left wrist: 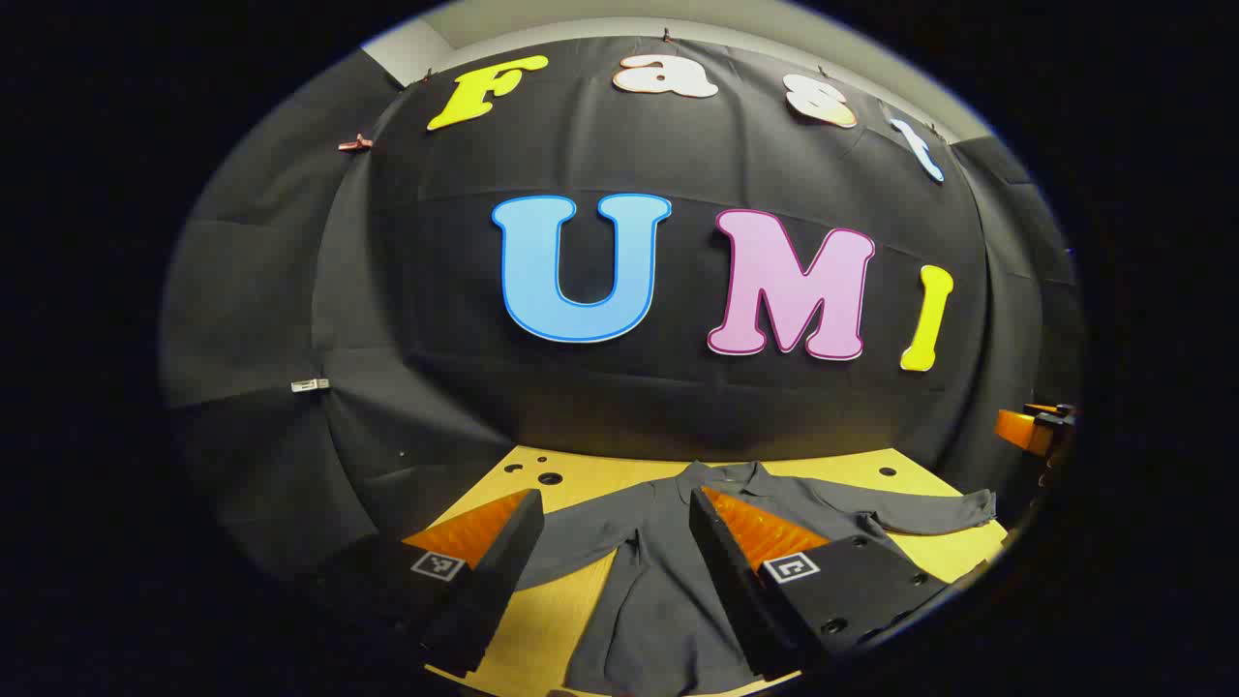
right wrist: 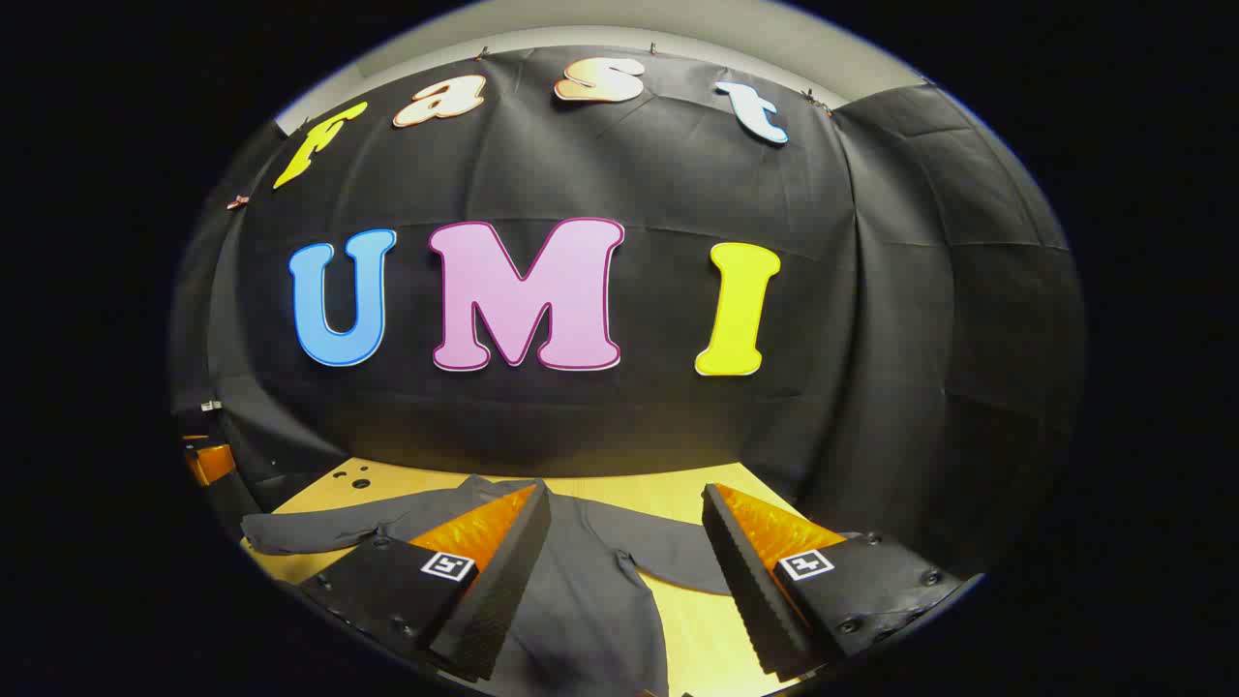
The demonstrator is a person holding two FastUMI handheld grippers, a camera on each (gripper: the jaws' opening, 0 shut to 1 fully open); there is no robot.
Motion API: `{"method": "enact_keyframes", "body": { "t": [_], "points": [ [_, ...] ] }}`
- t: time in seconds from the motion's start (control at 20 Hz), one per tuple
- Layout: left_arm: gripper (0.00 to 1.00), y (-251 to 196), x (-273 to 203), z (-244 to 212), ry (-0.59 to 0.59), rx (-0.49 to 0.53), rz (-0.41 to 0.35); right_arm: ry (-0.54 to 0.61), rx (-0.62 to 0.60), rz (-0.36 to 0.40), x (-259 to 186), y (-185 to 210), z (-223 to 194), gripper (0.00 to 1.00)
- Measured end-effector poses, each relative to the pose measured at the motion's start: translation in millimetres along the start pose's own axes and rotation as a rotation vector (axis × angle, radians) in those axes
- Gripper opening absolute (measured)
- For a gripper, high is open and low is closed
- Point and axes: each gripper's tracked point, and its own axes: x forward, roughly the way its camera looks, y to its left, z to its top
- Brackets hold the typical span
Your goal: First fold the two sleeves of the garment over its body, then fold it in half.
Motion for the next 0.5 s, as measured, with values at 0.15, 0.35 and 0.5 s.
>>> {"method": "enact_keyframes", "body": {
  "t": [0.15, 0.35, 0.5],
  "points": [
    [0.96, -8, 2, 0, 0.000, 0.013, -0.015, 0.019, -0.012, -0.023, 5, -11, -8, 0.98],
    [0.96, -16, 4, -1, -0.003, 0.019, -0.012, 0.022, -0.011, -0.026, 6, -21, -12, 0.98],
    [0.96, -27, 5, -6, 0.012, 0.011, -0.029, 0.028, -0.015, -0.036, 6, -31, -17, 0.98]
  ]
}}
